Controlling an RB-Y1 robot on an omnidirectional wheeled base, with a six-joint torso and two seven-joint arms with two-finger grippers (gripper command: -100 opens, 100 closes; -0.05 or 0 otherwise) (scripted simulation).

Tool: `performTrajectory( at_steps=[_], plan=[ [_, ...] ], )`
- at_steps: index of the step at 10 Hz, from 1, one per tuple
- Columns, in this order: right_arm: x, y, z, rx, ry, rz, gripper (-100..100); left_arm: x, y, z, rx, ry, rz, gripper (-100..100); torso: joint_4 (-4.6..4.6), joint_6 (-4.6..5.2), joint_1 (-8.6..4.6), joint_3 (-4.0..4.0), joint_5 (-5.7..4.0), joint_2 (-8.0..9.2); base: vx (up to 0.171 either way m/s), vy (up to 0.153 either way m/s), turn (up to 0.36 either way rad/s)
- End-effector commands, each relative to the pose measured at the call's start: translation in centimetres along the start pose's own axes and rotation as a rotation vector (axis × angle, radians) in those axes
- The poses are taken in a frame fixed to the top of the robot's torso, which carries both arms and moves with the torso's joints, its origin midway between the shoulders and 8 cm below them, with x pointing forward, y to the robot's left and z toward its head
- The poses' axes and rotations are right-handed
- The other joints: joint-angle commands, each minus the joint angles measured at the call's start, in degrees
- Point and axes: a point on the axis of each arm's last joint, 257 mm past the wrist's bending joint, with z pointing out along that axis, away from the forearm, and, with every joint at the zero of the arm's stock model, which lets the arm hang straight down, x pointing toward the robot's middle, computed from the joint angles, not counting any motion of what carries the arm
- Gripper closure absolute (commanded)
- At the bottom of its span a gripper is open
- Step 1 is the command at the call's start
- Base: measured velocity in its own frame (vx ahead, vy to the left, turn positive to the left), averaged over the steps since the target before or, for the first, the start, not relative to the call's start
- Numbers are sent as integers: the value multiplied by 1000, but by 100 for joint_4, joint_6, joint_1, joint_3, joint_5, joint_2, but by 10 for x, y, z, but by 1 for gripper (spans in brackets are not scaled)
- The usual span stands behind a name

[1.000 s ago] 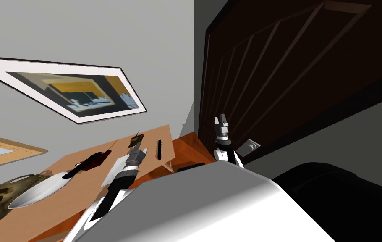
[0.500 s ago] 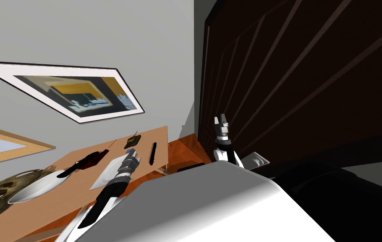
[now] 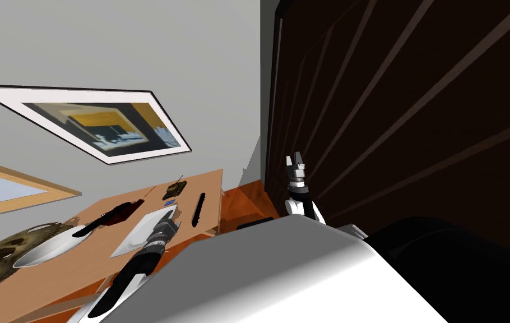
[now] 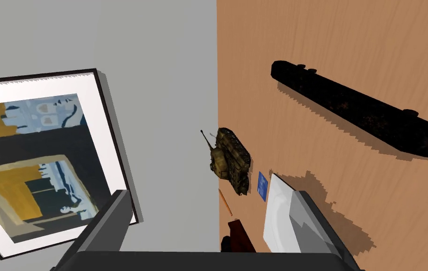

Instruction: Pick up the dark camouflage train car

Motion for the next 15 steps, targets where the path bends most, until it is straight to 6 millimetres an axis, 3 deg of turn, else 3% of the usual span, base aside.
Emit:
performTrajectory(
  at_steps=[1,2,3,4,5,6,7,8,9,10,11,12,13,14,15],
  plan=[
    [0,0,0,0,0,0,0,-23,23,-5,-73,-48,-37,-100,0,0,0,0,0,0,165,-97,119],
    [0,0,0,0,0,0,0,-23,24,-5,-79,-50,-37,-100,-3,-2,-2,-10,0,-19,141,-92,64],
    [0,0,0,0,0,0,0,-44,46,-10,-143,-93,-75,-100,-4,1,1,-10,0,-17,130,-117,105],
    [0,0,0,0,0,0,0,-44,47,-11,-146,-95,-75,-100,-3,-2,-8,-8,-2,-15,117,-106,66],
    [0,0,0,0,0,0,0,-63,69,-18,-213,-139,-117,-100,-3,2,-3,-7,-1,-11,167,-123,102],
    [0,0,0,0,0,0,0,-63,69,-18,-213,-139,-117,-100,-5,-2,-9,-13,-1,-23,138,-78,68],
    [0,0,0,0,0,0,0,-80,89,-26,-268,-178,-163,-100,-5,2,6,-12,0,-19,165,-80,72],
    [0,0,0,0,0,0,0,-80,92,-27,-278,-182,-165,-100,-6,0,7,-15,2,-27,139,-66,53],
    [0,0,0,0,0,0,0,-96,113,-37,-339,-225,-208,-100,-5,2,13,-13,2,-20,151,-42,92],
    [0,0,0,0,0,0,0,-95,114,-38,-343,-225,-218,-100,-5,-1,21,-13,4,-23,128,-35,46],
    [0,0,0,0,0,0,0,-108,136,-49,-402,-267,-261,-100,-4,3,27,-10,6,-16,159,-39,55],
    [0,0,0,0,0,0,0,-107,137,-50,-407,-267,-276,-100,-5,0,27,-14,6,-24,134,-51,43],
    [0,0,0,0,0,0,0,-118,157,-62,-462,-306,-321,-100,-5,3,23,-11,5,-18,158,-49,64],
    [0,0,0,0,0,0,0,-117,159,-63,-470,-306,-338,-100,-5,0,23,-14,5,-23,171,-20,47],
    [0,0,0,0,0,0,0,-124,179,-76,-520,-342,-391,-100,-6,4,33,-17,6,-28,199,-10,43]
  ],
)
